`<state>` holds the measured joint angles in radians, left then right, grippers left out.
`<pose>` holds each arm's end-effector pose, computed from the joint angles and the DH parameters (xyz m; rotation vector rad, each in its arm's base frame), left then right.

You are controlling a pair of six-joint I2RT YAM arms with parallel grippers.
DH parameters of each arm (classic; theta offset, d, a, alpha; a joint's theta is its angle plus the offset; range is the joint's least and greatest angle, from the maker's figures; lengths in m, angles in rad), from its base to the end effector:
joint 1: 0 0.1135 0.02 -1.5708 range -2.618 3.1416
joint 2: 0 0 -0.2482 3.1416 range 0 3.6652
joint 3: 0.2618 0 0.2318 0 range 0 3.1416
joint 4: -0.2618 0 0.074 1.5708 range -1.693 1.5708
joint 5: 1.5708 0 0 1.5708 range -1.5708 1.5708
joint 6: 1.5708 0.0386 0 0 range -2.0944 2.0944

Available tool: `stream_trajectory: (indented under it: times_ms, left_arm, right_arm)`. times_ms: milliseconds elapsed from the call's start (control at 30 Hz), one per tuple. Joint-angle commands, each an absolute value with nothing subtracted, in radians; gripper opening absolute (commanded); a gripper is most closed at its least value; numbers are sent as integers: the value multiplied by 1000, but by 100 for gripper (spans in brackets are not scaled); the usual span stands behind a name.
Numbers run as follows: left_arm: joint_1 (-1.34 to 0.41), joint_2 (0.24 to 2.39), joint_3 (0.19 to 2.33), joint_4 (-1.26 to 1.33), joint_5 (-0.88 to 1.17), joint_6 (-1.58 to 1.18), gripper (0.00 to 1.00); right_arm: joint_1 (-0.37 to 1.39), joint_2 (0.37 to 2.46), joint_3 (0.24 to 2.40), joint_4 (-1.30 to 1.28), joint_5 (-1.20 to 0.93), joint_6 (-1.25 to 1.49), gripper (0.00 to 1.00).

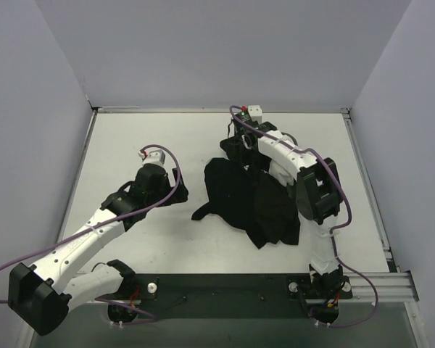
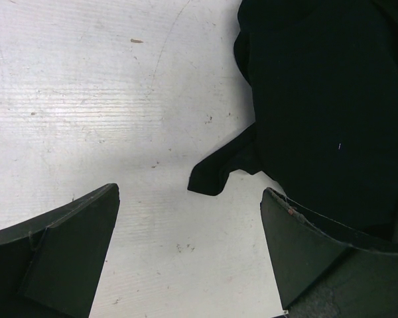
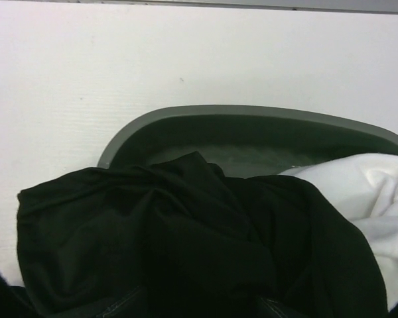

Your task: Fold and stack the t-shirts

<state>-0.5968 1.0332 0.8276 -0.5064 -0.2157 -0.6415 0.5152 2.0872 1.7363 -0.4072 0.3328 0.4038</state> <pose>0.1774 -0.1106 0.2667 -0.1649 2.2902 -0.4072 0.4010 0.2125 0.2327 0.0375 2.2795 0.0916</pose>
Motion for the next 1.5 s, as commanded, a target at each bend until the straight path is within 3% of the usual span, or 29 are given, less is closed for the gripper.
stream_trajectory:
  times_ms: [0, 100, 133, 167, 200, 467, 767, 1167, 1467]
  left_arm:
    - [-601, 1025, 833, -483, -209, -623, 98]
    - [-601, 1034, 836, -483, -204, -621, 97]
    - [-601, 1037, 835, -483, -204, -621, 98]
    - [-601, 1038, 834, -483, -206, -620, 98]
    - [-601, 1040, 836, -483, -206, -620, 98]
    - [-601, 1046, 834, -477, -198, -621, 98]
    - [-603, 1025, 824, -472, -196, -627, 97]
    - [-604, 1019, 816, -465, -196, -626, 98]
    - [-604, 1005, 807, -462, -199, -626, 98]
  right_arm:
    - [491, 2094, 1758, -417, 359, 374, 59]
    - [477, 2108, 1758, -417, 353, 370, 37]
    - [473, 2111, 1756, -416, 350, 373, 17]
    - [471, 2114, 1755, -419, 348, 374, 4]
    - [471, 2112, 1755, -425, 351, 380, 0]
    - [555, 1904, 1843, -462, 465, 295, 0]
    - [603, 1835, 2411, -657, 606, 120, 0]
    - [537, 1720, 2476, -448, 634, 9, 0]
    - [604, 1663, 2507, -354, 477, 74, 0]
